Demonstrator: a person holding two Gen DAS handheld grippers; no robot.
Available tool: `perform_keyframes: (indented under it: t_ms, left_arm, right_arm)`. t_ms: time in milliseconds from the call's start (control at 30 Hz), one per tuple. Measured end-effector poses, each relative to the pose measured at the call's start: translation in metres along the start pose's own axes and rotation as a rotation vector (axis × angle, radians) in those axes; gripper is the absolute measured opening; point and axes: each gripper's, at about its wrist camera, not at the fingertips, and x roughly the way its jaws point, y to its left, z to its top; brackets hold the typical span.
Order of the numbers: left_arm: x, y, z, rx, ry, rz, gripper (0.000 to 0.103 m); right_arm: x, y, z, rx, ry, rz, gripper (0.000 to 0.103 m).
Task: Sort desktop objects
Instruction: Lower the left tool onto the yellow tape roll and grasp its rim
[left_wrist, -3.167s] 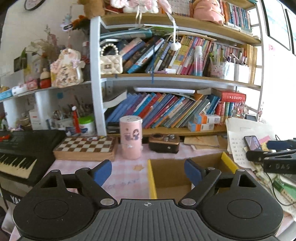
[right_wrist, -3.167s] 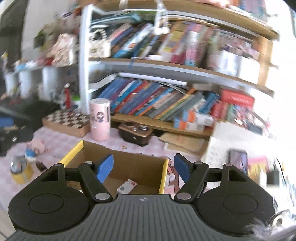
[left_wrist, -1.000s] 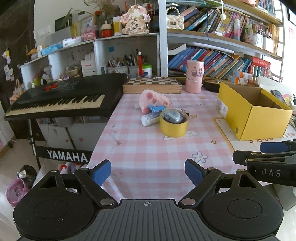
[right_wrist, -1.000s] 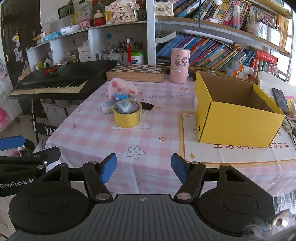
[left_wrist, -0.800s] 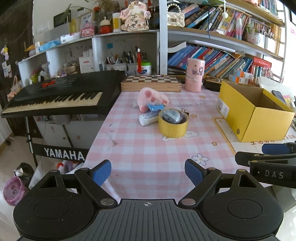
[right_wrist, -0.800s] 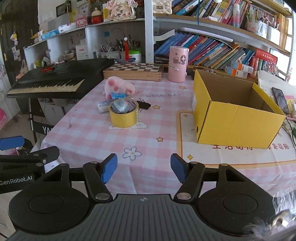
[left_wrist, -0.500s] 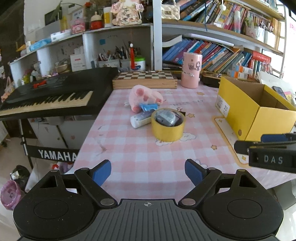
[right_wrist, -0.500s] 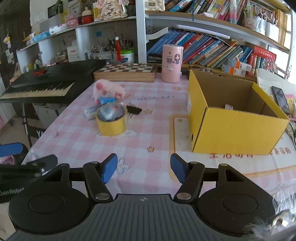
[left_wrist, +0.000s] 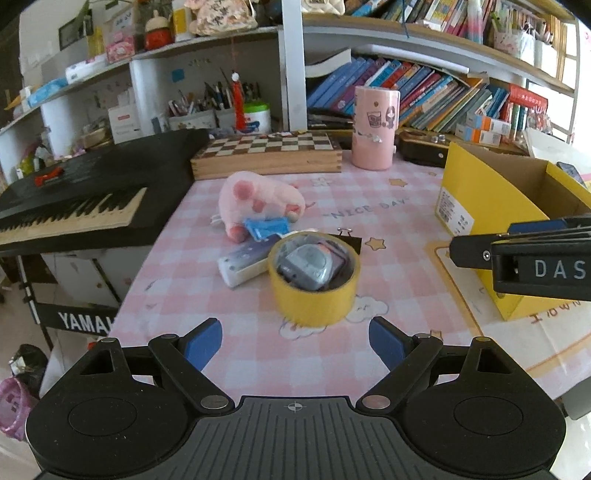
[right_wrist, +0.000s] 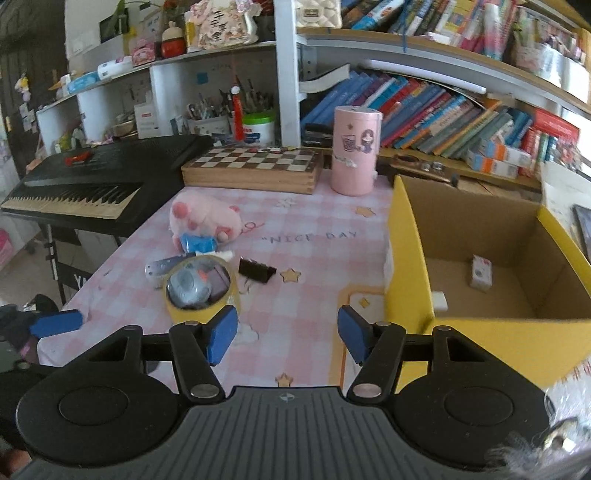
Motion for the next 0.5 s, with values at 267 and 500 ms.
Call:
perform_keyframes:
  t_ms: [267, 500]
  left_arm:
    - [0.043, -0.011, 0.015, -0.008, 0.036, -0.008, 0.089]
    - [0.077, -0.019, 0.027, -0.024, 0.056, -0.001, 0.093]
  right_arm:
    - [0.028, -0.009, 0.021, -0.045, 0.008, 0.034, 0.056]
    - [0.044, -0.016, 0.037, -0.088, 0.003, 0.050, 0.056]
